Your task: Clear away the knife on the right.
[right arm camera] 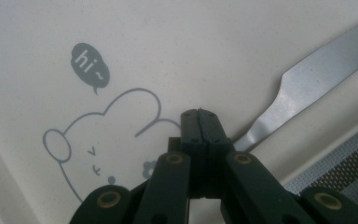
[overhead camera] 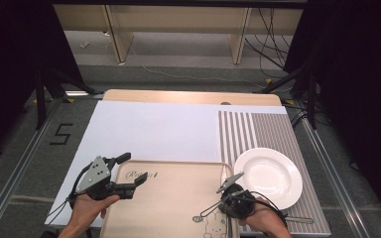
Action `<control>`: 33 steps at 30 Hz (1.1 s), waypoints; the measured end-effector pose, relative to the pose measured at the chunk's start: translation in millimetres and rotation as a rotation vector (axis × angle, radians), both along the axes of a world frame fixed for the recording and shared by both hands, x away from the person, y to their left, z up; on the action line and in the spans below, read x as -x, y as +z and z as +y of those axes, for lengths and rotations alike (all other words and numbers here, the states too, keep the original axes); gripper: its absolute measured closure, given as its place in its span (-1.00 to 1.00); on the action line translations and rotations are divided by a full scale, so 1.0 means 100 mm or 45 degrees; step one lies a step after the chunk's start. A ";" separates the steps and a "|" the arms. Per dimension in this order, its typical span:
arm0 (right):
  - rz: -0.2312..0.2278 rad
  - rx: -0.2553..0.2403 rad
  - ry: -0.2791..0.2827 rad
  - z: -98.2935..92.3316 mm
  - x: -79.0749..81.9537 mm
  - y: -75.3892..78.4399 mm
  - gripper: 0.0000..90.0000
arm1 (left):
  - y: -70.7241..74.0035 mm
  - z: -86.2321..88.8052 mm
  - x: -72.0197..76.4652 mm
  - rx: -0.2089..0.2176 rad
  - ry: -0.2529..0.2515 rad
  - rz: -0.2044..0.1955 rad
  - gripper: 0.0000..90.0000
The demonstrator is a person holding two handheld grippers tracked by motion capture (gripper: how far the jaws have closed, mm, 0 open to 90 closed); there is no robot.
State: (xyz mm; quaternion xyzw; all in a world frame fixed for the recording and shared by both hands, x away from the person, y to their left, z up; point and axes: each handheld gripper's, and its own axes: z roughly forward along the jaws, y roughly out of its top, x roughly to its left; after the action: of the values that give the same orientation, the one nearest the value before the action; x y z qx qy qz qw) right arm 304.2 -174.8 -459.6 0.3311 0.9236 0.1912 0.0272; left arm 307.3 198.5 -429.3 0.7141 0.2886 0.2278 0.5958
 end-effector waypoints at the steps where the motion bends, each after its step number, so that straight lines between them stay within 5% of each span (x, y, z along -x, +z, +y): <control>1: 0.008 -0.002 -0.001 -0.01 0.00 0.00 1.00 | 0.00 0.00 0.00 0.000 -0.001 0.001 -0.64; 9: 0.018 -0.049 0.007 -0.04 0.01 0.02 0.81 | 0.00 -0.01 -0.01 0.003 0.001 0.003 -0.64; 14: 0.013 -0.123 0.017 -0.05 0.02 0.07 0.45 | 0.00 -0.01 -0.01 0.004 0.002 0.004 -0.64; 19: -0.016 -0.249 -0.017 -0.11 -0.01 0.10 -0.14 | -0.01 -0.01 -0.02 0.011 -0.001 0.001 -0.64; 25: 0.007 -0.395 -0.078 -0.17 -0.03 0.17 -0.29 | 0.00 -0.02 -0.03 0.001 0.001 0.011 -0.64; 28: -0.029 -0.441 -0.083 -0.20 -0.04 0.18 -0.37 | -0.01 -0.02 -0.04 0.002 0.002 0.013 -0.64; 33: -0.009 -0.504 -0.057 -0.23 -0.03 0.25 -0.50 | -0.01 -0.02 -0.04 0.007 0.001 0.008 -0.64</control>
State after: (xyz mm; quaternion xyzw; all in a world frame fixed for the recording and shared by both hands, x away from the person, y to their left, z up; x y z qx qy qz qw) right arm 307.2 -198.2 -435.1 0.3497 0.8602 0.3697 -0.0309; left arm 311.1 196.8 -430.3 0.7130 0.2915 0.2248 0.5968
